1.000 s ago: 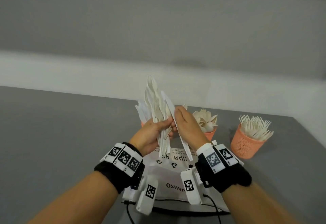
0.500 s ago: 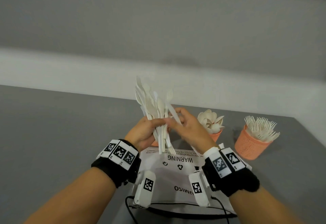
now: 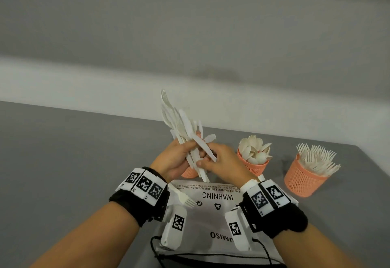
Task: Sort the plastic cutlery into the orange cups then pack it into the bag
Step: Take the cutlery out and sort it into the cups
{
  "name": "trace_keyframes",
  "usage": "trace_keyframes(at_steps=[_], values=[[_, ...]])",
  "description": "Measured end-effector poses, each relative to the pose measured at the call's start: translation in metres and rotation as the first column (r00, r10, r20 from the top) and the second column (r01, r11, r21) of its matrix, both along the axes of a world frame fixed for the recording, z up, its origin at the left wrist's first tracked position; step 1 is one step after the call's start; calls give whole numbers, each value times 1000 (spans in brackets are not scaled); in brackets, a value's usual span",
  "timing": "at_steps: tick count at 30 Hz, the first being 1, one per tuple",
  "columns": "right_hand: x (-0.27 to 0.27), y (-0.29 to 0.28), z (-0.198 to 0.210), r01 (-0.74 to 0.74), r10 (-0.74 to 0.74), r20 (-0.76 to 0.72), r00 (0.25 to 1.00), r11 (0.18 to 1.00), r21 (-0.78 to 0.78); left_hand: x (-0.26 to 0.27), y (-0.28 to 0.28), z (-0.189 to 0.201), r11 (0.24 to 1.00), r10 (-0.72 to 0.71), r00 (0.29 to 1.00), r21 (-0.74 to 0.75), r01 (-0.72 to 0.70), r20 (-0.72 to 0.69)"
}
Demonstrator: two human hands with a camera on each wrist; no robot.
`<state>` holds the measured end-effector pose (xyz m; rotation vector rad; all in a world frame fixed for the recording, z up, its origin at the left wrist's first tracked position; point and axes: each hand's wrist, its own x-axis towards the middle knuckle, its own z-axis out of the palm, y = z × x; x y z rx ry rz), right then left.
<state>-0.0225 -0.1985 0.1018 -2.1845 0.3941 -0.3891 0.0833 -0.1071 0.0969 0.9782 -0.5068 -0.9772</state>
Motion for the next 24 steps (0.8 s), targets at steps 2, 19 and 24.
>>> trace_keyframes(at_steps=[2, 19, 24], values=[[0, -1, -2, -18, 17, -26, 1000, 999, -31, 0, 1, 0, 1000, -13, 1000, -2, 13, -8], [11, 10, 6, -148, 163, -77, 984, 975, 166, 12, 16, -6, 995, 38, 997, 90, -44, 67], [16, -2, 13, -58, 92, -68, 993, 918, 392, 27, 29, -2, 989, 103, 993, 99, -108, 52]])
